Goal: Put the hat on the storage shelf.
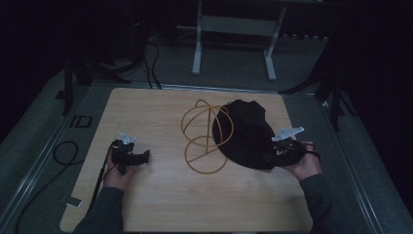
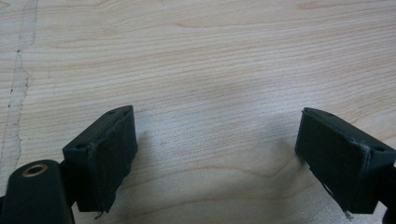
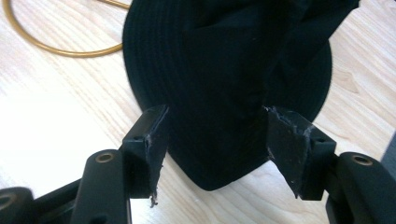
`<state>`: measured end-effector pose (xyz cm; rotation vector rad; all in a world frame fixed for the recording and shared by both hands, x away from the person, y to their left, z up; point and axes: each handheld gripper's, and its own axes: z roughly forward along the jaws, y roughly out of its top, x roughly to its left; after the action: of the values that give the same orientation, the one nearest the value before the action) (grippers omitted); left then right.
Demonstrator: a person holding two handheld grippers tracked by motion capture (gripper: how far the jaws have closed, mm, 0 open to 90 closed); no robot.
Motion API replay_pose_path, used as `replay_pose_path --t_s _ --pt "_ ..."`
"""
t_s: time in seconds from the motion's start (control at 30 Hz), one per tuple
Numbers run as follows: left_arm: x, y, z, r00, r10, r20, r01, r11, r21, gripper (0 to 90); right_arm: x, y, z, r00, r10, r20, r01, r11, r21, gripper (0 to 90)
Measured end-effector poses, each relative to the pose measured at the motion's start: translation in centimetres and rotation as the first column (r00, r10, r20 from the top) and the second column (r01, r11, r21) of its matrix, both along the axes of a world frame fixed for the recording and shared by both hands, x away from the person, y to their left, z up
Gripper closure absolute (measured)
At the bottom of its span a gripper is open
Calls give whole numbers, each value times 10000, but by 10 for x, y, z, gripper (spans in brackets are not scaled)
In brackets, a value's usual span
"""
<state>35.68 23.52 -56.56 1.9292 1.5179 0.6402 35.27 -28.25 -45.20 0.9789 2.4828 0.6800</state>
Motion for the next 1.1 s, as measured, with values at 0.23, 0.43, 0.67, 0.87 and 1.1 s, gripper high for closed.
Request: replay_pose_path --t_s 0.23,0.43,0.67,0.87,1.1 --pt "0 0 0 10000 1 -3 -1 10000 0 130 10 5 12 9998 -149 -125 147 9998 -163 378" --pt "0 0 0 10000 4 -8 -4 10000 -2 130 21 10 23 9994 -224 -257 215 9993 -313 378" --pt "0 0 0 10000 8 13 -8 10000 -4 130 41 18 31 9975 -305 -638 268 9980 -578 357" --pt "0 0 0 10000 -9 -2 9 10000 15 130 56 27 35 9934 -402 -1071 323 9967 -750 339" --pt "0 0 0 10000 4 4 -4 10000 -4 130 74 35 37 9855 -605 -1582 419 9921 -1182 346"
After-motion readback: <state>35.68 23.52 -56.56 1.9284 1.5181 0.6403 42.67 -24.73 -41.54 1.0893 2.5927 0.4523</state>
